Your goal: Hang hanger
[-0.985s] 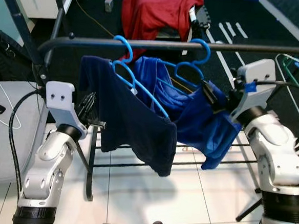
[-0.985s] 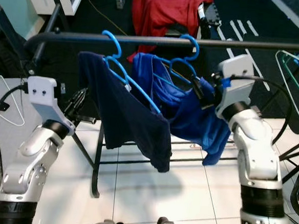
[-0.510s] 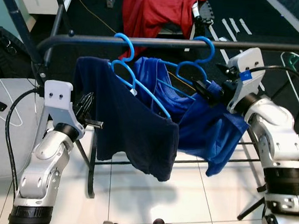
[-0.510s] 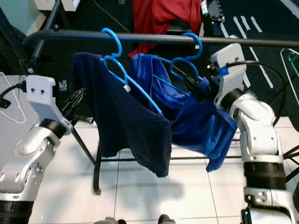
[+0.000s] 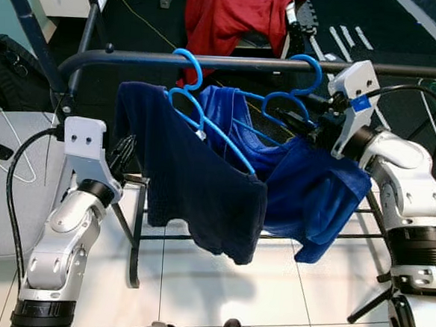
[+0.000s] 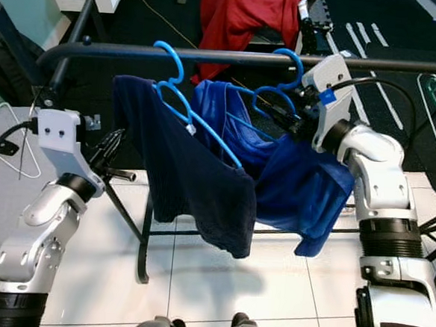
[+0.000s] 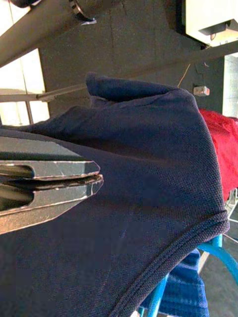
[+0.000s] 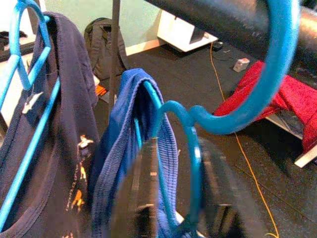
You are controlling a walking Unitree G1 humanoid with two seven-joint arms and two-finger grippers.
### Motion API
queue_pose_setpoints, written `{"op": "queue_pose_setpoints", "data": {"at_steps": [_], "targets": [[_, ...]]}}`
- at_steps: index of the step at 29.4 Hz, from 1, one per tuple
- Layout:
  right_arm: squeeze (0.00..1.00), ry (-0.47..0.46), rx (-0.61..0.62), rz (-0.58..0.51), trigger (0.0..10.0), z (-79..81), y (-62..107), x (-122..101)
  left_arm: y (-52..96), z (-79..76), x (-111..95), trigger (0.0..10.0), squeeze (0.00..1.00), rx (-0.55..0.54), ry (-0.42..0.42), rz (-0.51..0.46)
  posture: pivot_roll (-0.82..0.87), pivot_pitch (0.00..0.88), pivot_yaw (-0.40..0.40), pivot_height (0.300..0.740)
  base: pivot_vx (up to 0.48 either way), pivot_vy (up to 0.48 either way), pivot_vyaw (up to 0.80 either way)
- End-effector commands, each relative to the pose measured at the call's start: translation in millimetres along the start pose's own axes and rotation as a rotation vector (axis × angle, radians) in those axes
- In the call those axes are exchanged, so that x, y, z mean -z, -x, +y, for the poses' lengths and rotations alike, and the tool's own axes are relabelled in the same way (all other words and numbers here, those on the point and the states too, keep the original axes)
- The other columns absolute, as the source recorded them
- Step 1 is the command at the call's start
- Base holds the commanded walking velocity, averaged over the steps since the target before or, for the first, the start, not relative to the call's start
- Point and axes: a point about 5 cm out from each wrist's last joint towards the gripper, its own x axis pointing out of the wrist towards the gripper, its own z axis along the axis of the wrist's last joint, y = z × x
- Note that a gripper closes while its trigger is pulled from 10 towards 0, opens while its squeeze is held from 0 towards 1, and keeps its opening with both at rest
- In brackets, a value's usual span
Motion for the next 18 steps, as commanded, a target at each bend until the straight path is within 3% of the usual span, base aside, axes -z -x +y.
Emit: {"op": "queue_pose_setpoints", "data": {"at_steps": [1, 15, 18], "targets": [[0.00, 0.025, -0.021, 0.021, 0.0, -0.8, 0.2, 2.7, 2.5, 1.3, 0.8, 10.0, 0.00, 0.006, -0.024, 0.017, -0.05, 0.243, 0.003, 0.740, 0.000, 0.000, 0.00], [0.00, 0.063, 0.022, 0.009, 0.0, -8.3, 0.9, 1.6, 1.4, 0.6, -0.8, 10.0, 0.00, 0.014, -0.031, 0.012, -0.05, 0.231, 0.006, 0.740, 0.000, 0.000, 0.00], [0.00, 0.129, 0.131, -0.004, 0.0, -9.7, -0.6, -4.2, 0.8, 0.1, -1.3, 10.0, 0.00, 0.018, -0.037, 0.009, -0.05, 0.226, 0.004, 0.740, 0.000, 0.000, 0.00]]}}
